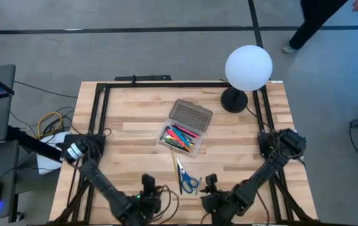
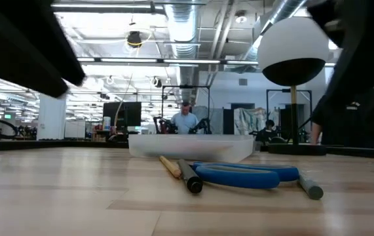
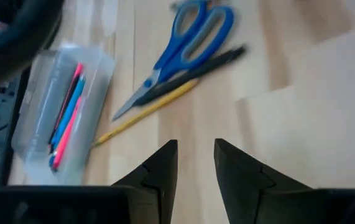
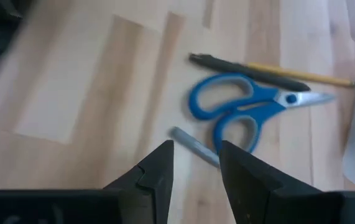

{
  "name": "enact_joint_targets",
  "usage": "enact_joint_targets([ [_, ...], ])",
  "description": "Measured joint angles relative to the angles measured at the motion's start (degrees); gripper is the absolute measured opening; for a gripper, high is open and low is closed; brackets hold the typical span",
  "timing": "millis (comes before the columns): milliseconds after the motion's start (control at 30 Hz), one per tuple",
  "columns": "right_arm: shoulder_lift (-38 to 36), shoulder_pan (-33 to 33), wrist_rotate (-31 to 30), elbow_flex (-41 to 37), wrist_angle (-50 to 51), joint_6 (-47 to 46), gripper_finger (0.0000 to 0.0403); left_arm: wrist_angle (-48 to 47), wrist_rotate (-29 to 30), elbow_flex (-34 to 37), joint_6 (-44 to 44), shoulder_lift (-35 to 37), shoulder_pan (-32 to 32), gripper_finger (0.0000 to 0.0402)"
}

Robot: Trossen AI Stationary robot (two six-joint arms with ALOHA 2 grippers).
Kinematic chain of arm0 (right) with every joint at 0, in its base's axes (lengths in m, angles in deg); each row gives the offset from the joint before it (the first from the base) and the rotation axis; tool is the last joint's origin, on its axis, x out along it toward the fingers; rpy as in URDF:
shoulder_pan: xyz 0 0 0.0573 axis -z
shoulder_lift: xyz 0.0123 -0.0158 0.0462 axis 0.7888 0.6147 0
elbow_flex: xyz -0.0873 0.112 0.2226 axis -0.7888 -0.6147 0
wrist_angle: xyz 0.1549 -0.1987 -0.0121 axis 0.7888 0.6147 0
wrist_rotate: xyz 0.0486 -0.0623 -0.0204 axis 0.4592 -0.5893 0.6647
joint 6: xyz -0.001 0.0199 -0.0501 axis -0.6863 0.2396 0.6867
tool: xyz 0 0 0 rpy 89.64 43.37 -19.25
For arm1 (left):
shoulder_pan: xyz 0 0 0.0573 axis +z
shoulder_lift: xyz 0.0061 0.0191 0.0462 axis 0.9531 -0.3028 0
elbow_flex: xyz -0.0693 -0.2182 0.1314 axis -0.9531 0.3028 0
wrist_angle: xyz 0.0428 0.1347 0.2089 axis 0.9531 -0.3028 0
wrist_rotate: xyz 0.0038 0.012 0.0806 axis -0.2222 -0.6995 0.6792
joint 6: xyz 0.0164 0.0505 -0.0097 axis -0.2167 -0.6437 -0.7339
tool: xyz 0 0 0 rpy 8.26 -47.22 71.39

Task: Pick & place school supplies into a supply box
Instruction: Put the gray crayon into the gray supply box

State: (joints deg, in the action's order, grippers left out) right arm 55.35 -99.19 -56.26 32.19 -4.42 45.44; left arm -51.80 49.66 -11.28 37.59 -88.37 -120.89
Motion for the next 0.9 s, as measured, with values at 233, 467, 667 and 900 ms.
enact_joint_targets([
  [233, 0.00, 3.69, 1.74, -4.51, -5.97, 3.95, 0.0121, 4.62, 7.06, 0.22, 4.34, 0.00, -5.89, 0.0100],
  [467, 0.00, 7.42, 7.99, -7.61, -12.89, 9.11, 0.0121, 4.72, 8.86, -0.17, 4.67, 0.00, -7.93, 0.0100],
  [667, -0.17, 9.92, 12.27, -8.31, -13.46, 10.17, 0.0121, 4.68, 8.26, -0.17, 7.26, 0.00, -7.97, 0.0100],
  [900, -0.29, 10.24, 15.42, -8.29, -12.55, 11.34, 0.0120, 4.68, 5.70, -0.17, 9.98, 0.00, -8.00, 0.0100],
])
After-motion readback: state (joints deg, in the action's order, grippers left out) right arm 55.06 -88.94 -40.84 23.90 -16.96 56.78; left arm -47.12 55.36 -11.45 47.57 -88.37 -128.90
